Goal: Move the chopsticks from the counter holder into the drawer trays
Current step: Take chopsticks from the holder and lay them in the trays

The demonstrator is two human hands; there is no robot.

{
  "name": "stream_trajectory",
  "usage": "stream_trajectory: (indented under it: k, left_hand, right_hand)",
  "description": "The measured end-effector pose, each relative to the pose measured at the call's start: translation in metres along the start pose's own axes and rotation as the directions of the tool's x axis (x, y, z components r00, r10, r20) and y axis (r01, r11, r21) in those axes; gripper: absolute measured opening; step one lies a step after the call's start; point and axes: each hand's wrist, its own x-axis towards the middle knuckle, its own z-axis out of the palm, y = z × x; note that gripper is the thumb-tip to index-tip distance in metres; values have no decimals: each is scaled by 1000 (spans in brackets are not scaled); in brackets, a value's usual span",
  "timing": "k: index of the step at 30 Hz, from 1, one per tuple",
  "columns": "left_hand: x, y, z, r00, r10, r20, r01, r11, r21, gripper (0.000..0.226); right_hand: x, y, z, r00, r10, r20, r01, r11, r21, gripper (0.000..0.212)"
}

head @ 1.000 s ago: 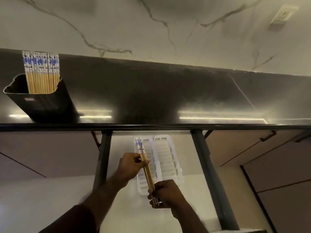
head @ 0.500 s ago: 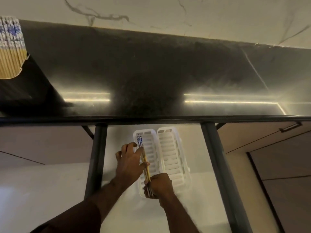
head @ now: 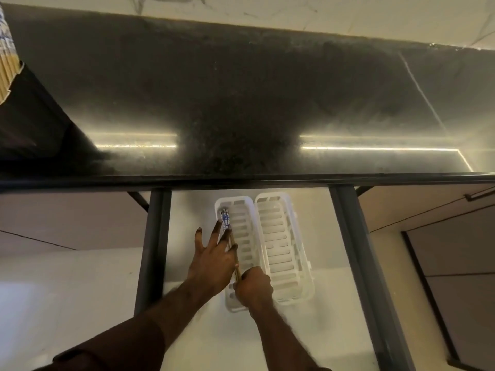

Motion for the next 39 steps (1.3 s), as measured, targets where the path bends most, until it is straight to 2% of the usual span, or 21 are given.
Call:
stream_trajectory:
  k: [4,13,18,22,24,27,29,32,35,39]
  left_hand:
    - [3,1,-1,999,23,37,-25,999,42,67]
    - [5,0,-2,999,34,34,-35,999,31,70]
    - [-10,1,-34,995,-9,-102,-6,990,-144,62]
    - [-32,7,-85,960,-59,-272,-19,961,-276,39]
    - [-45,11,-116,931,-155,-331,-33,866,-499,34]
    - [-79,16,-168,871,-331,-362,-85,625,-776,30]
    - [-105,15,-199,815,-431,-387,-164,470,-867,25]
    - [-155,5,-242,767,-499,-402,-307,265,-914,17]
    - [-197,-10,-277,731,-535,-423,-393,178,-902,14]
    - [-242,-45,-309,682,-556,-475,-462,177,-869,14]
  right_hand:
    - [0,-1,6,998,-20,-63,15,996,-87,29]
    - [-12,1,5,976,-152,-158,144,988,-60,24]
    - [-35,-13,-32,952,-194,-239,206,978,30,24]
    - [-75,-30,-77,892,-265,-365,304,951,52,22]
    - [-102,-40,-98,849,-301,-434,364,929,68,22]
    - [-155,-53,-121,778,-361,-514,484,866,125,20]
    - [-191,-63,-130,707,-445,-550,589,800,109,17]
    - [-250,-79,-131,583,-560,-589,728,681,73,13]
    - [-295,-97,-128,492,-611,-621,805,591,56,10]
    - [-340,-136,-115,403,-664,-630,866,500,27,5]
